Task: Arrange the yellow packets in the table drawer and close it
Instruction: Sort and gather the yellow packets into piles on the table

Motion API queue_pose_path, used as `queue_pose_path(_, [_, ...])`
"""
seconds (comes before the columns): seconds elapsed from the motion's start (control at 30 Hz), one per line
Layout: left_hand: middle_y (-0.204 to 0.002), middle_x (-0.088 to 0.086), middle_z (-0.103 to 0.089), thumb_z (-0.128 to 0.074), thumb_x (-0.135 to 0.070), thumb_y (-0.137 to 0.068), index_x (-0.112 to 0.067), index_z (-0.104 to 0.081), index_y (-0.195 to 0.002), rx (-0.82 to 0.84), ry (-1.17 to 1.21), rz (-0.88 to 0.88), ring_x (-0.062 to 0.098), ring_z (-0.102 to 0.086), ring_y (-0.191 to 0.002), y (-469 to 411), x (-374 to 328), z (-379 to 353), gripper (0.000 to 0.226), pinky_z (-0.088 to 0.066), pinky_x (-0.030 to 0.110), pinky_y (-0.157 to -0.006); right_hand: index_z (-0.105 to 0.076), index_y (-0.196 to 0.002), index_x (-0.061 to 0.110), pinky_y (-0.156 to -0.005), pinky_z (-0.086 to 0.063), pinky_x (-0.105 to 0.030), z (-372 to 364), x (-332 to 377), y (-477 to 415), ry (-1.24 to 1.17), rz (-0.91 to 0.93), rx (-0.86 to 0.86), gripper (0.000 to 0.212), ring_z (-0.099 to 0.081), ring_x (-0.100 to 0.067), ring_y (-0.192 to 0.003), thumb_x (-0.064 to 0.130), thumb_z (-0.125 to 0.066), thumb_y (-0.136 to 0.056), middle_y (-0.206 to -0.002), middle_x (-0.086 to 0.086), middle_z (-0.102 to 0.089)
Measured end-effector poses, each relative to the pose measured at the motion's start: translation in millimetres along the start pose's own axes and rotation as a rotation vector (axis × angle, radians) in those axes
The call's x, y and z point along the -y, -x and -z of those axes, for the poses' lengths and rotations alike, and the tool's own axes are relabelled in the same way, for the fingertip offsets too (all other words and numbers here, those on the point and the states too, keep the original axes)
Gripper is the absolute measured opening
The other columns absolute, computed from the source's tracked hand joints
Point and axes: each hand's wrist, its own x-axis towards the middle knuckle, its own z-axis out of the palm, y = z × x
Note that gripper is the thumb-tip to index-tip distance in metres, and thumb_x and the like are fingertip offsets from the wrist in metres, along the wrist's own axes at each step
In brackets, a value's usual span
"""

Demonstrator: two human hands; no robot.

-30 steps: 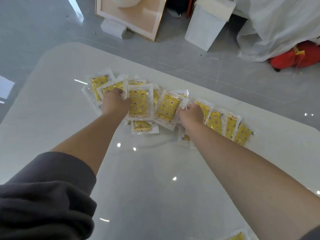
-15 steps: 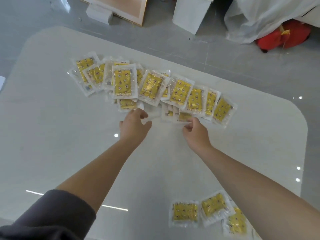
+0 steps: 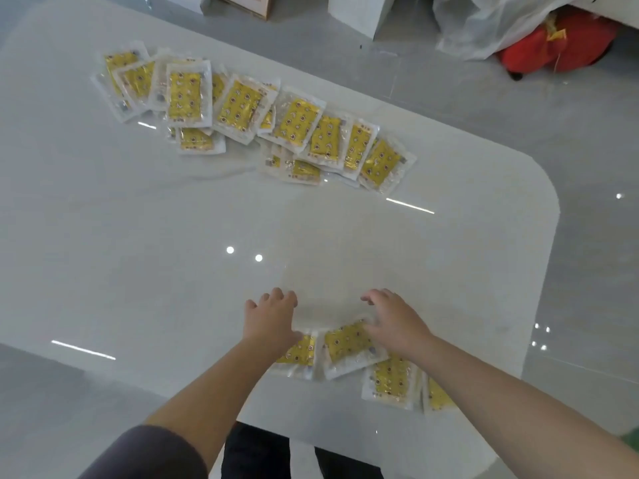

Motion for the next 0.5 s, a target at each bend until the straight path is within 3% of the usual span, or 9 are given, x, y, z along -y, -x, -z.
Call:
queue_pose_path(0.1, [-0.126,0.0,-0.041,-0.069,-0.043,-0.077,-0.023,-0.035,-0.131,0.022,-0.305,-0.008,0.021,-0.046,-0.111,9,-14,-29,0.068,-0.032,0.037,-0.095,-0.038,-0.139,0.026,-0.099,-0.041,-0.034,-12,-18,6,0.138,0.047,0.028,0.059,-0.044,-0.017,-0.124,0.031,-0.064,-0.087,-0.139,0.005,-0.042])
queue_pose_path(0.2, [-0.124,0.003,-0.042,-0.073,-0.027,-0.075,-0.02,-0.035,-0.131,-0.056,-0.439,-0.052,0.024,-0.047,-0.111,12,-21,-49,0.068,-0.029,0.041,-0.1,-0.03,-0.141,0.03,-0.098,-0.039,-0.035,-21,-35,9,0.244,0.059,-0.009,0.073,-0.044,-0.019,-0.123,0.044,-0.068,-0.081,-0.138,0.004,-0.041])
queue_pose_path(0.33, [-0.116,0.0,-0.05,-0.062,-0.018,-0.082,-0.019,-0.046,-0.124,-0.027,-0.442,-0.091,0.023,-0.049,-0.111,10,-23,-53,0.045,-0.023,0.042,-0.106,-0.026,-0.141,0.032,-0.097,-0.039,-0.036,-26,-53,17,0.258,0.03,-0.059,0.079,-0.047,-0.018,-0.12,0.052,-0.069,-0.078,-0.137,0.004,-0.044])
queue_pose_path(0.4, [-0.113,-0.001,-0.051,-0.058,-0.028,-0.087,-0.021,-0.058,-0.115,-0.014,-0.428,-0.147,0.021,-0.048,-0.11,10,-20,-48,0.029,-0.025,0.039,-0.104,-0.026,-0.141,0.032,-0.098,-0.038,-0.036,-27,-60,21,0.254,0.02,-0.053,0.08,-0.047,-0.018,-0.12,0.054,-0.07,-0.077,-0.136,0.004,-0.045])
queue_pose_path(0.5, [-0.116,-0.003,-0.049,-0.06,-0.046,-0.086,-0.023,-0.062,-0.113,0.014,-0.279,-0.325,0.018,-0.045,-0.11,12,-17,-38,0.036,-0.031,0.032,-0.097,-0.03,-0.139,0.03,-0.099,-0.037,-0.036,-27,-68,27,0.268,0.012,-0.036,0.082,-0.046,-0.016,-0.121,0.058,-0.07,-0.074,-0.135,0.006,-0.045])
